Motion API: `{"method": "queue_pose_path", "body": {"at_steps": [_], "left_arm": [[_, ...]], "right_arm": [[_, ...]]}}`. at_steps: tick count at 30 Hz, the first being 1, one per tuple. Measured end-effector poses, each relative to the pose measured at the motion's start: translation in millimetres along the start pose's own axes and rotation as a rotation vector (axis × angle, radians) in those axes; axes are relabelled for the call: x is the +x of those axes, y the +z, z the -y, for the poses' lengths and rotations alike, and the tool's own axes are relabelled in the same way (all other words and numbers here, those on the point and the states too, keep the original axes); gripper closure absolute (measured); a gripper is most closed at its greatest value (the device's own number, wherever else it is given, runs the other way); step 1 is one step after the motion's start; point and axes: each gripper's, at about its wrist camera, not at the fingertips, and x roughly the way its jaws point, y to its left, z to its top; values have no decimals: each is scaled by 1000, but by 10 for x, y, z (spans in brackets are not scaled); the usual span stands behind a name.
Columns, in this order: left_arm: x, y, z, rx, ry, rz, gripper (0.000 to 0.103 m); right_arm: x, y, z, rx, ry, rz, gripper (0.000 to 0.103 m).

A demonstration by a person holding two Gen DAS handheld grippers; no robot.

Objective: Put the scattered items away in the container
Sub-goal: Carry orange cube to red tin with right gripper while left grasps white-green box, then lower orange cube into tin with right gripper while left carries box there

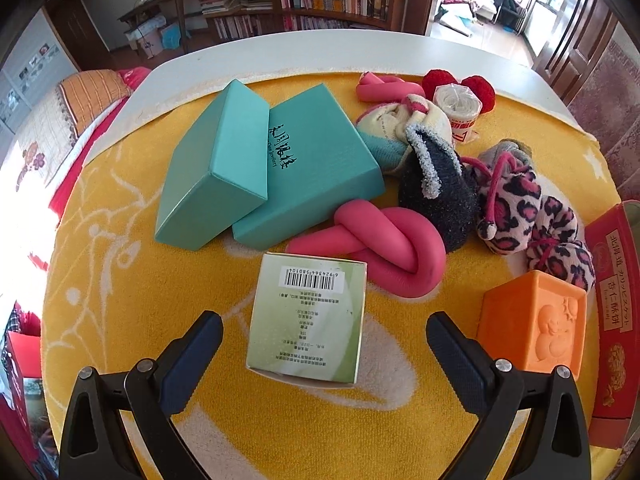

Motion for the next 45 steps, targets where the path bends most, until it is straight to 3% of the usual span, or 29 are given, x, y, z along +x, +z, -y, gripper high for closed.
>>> {"method": "queue_pose_path", "body": {"at_steps": [2, 3, 5, 6, 7, 16, 24, 30, 33, 45], "left_arm": [[41, 34, 12, -8, -8, -10, 0], [96, 128, 29, -11, -14, -13, 7], [164, 110, -184, -9, -38, -31, 33], [202, 137, -224, -13, -53, -46, 55], [219, 143, -239, -22, -66, -52, 57], [-29, 216, -327, -37, -78, 17, 57], [-501, 112, -417, -30, -161, 91, 57], [-1020, -166, 242, 36, -249, 125, 57], [-1026, -80, 639, 93, -295, 125, 57], [-1390, -312, 1781, 311, -427, 106, 57]], "right_arm": [[-11, -14, 23, -3, -4, 1, 24], [-14, -19, 36, -4, -6, 2, 24], [-16, -32, 70, -3, -11, 2, 24], [-12, -35, 89, -1, -15, 1, 24], [-9, -37, 114, 3, -18, 1, 24], [30, -23, 318, 30, -33, 7, 24], [17, -59, 455, 20, -50, 4, 24], [19, -183, 657, 49, -68, -13, 24], [-7, -217, 748, 51, -89, -6, 24], [-111, -282, 895, -7, -116, 21, 24]]}}
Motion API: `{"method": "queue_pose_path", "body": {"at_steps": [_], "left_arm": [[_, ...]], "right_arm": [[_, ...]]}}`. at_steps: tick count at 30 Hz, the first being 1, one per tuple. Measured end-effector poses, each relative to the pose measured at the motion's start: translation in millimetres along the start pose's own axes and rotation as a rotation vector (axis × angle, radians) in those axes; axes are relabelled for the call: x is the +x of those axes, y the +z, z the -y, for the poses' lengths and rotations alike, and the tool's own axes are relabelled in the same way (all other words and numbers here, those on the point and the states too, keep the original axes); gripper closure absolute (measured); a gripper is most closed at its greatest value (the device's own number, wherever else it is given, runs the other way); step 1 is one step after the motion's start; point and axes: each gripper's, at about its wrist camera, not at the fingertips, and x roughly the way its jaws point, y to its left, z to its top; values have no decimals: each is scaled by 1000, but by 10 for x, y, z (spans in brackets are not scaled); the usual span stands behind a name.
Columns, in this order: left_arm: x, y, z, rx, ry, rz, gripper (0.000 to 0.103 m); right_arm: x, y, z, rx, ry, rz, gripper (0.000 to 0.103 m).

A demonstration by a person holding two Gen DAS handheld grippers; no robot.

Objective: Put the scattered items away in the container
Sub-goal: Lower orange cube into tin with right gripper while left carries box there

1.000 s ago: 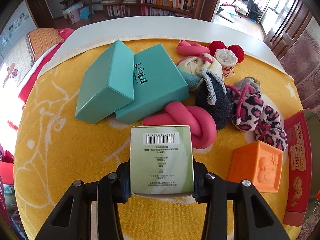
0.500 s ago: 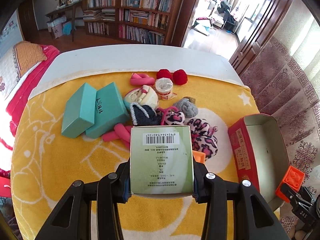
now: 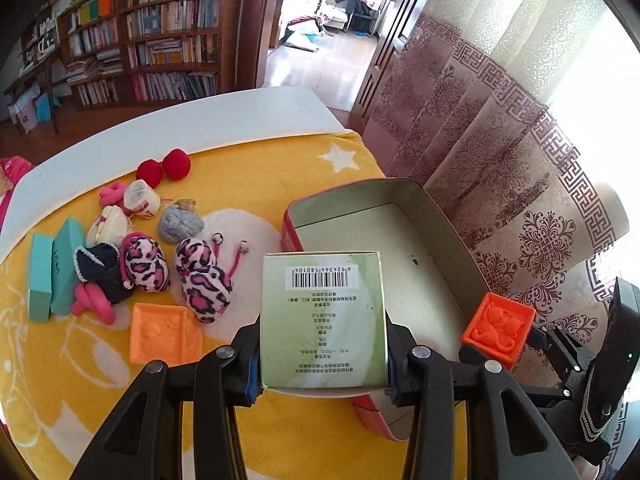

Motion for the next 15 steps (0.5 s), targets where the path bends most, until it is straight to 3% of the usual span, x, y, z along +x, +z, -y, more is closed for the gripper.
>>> {"method": "queue_pose_path", "body": {"at_steps": [6, 8, 10, 15], "left_arm": [[104, 14, 313, 44, -57, -16, 57], [121, 4, 389, 52, -80, -27, 50], [97, -24, 434, 55, -92, -17, 30], [42, -57, 464, 49, -108, -8, 26]], "right_arm": [[30, -26, 53, 19, 36, -12, 22], [10, -17, 79, 31, 44, 0, 22], [-34, 17, 96, 29, 24, 21, 22], [-135, 116, 192, 70, 26, 65, 22]]}}
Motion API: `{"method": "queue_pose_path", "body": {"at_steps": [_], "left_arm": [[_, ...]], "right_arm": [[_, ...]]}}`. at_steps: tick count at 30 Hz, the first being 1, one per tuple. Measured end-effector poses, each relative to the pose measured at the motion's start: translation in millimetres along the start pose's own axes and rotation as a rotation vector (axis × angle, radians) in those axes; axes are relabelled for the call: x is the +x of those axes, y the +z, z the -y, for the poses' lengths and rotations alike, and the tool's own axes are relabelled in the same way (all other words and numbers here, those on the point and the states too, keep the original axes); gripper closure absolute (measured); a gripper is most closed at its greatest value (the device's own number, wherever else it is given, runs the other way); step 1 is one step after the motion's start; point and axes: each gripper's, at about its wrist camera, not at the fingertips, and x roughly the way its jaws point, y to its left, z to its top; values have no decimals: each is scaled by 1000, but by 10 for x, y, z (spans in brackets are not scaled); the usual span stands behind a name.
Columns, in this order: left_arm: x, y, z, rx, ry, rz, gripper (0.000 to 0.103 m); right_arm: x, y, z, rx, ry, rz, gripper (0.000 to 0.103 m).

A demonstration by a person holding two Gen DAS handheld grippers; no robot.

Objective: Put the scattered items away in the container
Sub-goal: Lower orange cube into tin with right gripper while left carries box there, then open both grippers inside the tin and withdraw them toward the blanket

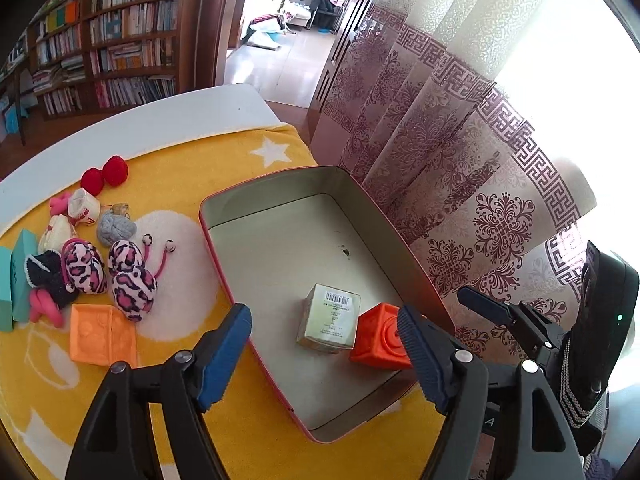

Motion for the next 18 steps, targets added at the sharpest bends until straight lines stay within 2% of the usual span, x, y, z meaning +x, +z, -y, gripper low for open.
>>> {"method": "queue_pose_path", "body": {"at_steps": [8, 18], "left_arm": [[-47, -82, -218, -74, 24, -11, 26], [-129, -271, -588, -162, 103, -22, 26]], "right_arm": [[-36, 45, -27, 15, 1, 13, 22], [-5, 29, -253, -31, 38, -3, 22]]}}
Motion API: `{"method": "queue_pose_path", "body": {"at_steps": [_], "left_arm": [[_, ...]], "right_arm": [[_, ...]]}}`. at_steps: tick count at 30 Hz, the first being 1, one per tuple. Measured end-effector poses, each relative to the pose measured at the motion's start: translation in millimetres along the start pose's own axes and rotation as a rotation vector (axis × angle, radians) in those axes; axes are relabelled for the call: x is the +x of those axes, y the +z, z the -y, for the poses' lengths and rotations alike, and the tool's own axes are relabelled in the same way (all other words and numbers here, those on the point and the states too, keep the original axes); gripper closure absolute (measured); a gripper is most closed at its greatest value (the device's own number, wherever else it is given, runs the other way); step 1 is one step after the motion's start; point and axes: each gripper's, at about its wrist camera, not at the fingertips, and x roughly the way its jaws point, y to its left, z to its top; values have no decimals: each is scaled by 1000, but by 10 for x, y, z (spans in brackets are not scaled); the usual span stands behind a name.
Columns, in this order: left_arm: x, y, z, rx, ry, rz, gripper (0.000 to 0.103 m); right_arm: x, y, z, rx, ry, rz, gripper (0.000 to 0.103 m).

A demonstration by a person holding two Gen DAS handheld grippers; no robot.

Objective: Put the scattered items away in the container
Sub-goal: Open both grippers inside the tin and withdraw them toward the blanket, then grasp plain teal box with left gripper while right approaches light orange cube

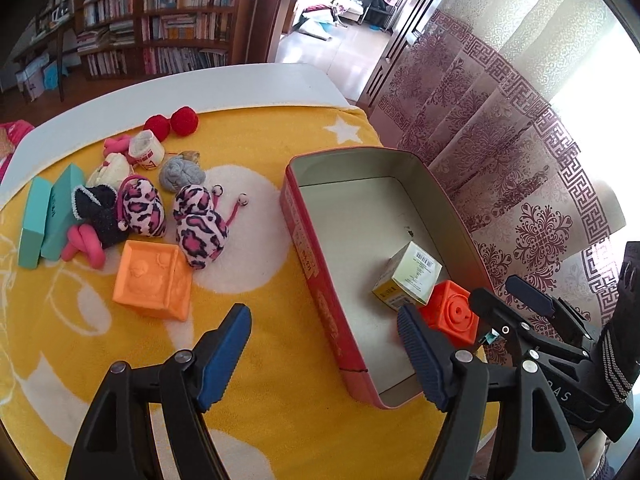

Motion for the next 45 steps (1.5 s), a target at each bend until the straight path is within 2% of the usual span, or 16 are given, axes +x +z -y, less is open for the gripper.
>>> {"method": "queue_pose_path", "body": {"at_steps": [8, 16, 28, 37, 38, 39, 40, 45], "left_arm": [[-132, -134, -585, -138, 54, 13, 26], [-347, -326, -1226, -287, 106, 36, 26], [-531, -581, -2003, -438, 166, 45, 26], [-587, -604, -2486, -513, 160, 59, 26], [-585, -598, -2538, -520, 160, 58, 23], [-584, -588, -2586, -524, 162, 58, 14], [-591, -575, -2628, -527, 170, 65, 10], [-543, -433, -2817, -514, 164, 64, 10]], "right_arm": [[25, 76, -346, -59, 68, -4, 22], [102, 145, -883, -142, 148, -17, 22], [352, 116, -1717, -232, 256, -100, 22], [801, 24, -2082, -194, 246, -237, 21], [837, 9, -2104, -188, 240, -247, 21], [868, -4, -2125, -183, 234, -256, 21], [898, -15, -2141, -179, 230, -264, 21], [992, -49, -2185, -150, 208, -288, 21]]}}
